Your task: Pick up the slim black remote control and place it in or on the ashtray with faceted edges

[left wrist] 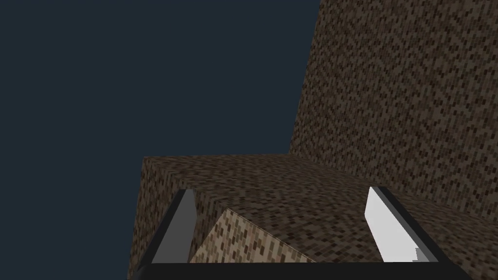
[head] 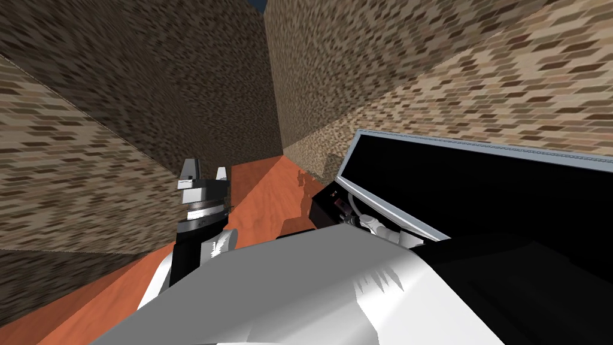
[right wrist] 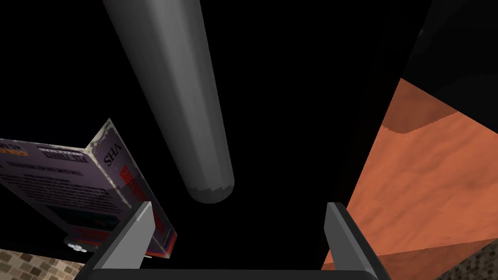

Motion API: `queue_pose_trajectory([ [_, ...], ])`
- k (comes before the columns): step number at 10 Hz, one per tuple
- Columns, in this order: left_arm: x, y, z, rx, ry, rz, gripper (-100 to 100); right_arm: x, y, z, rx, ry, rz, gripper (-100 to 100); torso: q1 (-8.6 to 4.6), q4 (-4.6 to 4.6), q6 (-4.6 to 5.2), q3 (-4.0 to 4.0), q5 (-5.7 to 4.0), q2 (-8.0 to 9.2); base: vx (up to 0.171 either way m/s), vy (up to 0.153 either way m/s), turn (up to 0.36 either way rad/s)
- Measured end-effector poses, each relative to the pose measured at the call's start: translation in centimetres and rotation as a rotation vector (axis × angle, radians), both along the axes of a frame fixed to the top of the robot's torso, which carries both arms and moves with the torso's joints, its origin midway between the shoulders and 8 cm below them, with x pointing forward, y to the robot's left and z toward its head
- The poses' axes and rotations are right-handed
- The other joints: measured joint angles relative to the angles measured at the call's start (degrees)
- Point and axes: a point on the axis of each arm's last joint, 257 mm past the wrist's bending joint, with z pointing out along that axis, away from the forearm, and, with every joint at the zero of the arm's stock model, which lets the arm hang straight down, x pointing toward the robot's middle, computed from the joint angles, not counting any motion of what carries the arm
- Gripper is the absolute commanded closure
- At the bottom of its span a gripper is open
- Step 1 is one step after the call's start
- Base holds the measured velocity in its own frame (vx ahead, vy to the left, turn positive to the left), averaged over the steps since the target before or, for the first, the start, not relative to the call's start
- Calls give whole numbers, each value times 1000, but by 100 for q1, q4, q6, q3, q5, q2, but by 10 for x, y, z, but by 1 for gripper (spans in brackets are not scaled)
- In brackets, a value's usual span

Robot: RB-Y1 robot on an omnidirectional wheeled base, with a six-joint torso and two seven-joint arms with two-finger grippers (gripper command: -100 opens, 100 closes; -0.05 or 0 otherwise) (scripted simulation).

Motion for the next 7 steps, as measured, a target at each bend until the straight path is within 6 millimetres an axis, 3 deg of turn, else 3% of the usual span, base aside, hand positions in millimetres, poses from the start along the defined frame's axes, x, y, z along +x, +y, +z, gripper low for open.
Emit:
queue_pose_trajectory([
  [3, 0, 0, 0, 0, 0, 0, 0, -7, -7, -3, -15, 16, 1, -100, -2, 1, 3, 4, -1, 7, 10, 4, 23],
  [7, 0, 0, 0, 0, 0, 0, 0, -41, -37, -10, -78, 91, 20, -100, 4, -2, 0, -5, 0, -8, 37, 14, 59],
])
